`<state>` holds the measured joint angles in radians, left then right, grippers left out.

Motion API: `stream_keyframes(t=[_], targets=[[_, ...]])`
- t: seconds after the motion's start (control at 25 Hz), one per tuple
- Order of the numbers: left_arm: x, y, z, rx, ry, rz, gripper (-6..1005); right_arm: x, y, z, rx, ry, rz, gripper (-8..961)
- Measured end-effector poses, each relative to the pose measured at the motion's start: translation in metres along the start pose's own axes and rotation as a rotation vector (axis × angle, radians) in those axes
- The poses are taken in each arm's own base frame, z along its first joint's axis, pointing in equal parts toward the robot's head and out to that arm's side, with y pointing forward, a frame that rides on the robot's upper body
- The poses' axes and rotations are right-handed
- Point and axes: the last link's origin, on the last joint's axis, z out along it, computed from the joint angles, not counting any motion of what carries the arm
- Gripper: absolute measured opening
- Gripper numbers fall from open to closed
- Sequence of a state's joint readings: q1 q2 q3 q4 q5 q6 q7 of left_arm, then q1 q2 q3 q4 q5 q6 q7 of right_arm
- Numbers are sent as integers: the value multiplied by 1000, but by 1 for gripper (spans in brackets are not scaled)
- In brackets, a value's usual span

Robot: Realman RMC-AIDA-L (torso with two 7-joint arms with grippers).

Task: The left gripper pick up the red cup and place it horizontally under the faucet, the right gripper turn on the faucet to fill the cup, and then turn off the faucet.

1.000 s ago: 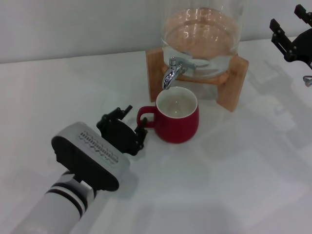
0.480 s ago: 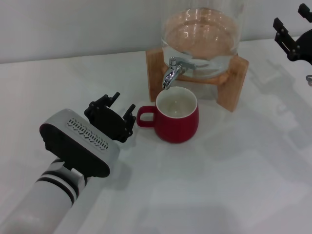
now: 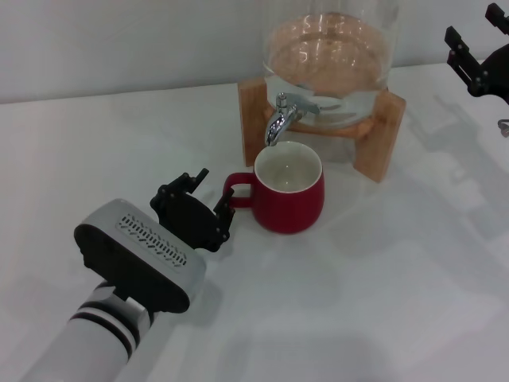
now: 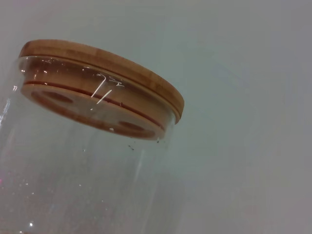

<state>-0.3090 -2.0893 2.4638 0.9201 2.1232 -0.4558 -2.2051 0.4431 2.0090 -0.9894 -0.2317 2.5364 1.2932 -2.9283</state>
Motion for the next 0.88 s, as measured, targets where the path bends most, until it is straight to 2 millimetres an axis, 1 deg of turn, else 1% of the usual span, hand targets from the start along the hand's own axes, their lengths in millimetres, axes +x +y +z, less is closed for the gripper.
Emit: stream_keyframes(t=[0.16, 0.28, 0.52, 0.72, 0.88], targets=[[-1, -1, -2, 6, -3, -10, 421, 0, 0, 0, -1, -2, -4, 634], [-2, -3, 1, 6, -8, -3, 421, -1, 0, 0, -4, -3, -7, 634], [1, -7, 6, 1, 2, 8, 421, -1, 0, 0, -4, -6, -8, 634], [6, 1, 7, -28, 13, 23, 422, -1, 0, -2, -1, -5, -8, 634], [4, 3, 6, -38, 2, 17, 422, -1, 0, -1, -1, -4, -9, 634]])
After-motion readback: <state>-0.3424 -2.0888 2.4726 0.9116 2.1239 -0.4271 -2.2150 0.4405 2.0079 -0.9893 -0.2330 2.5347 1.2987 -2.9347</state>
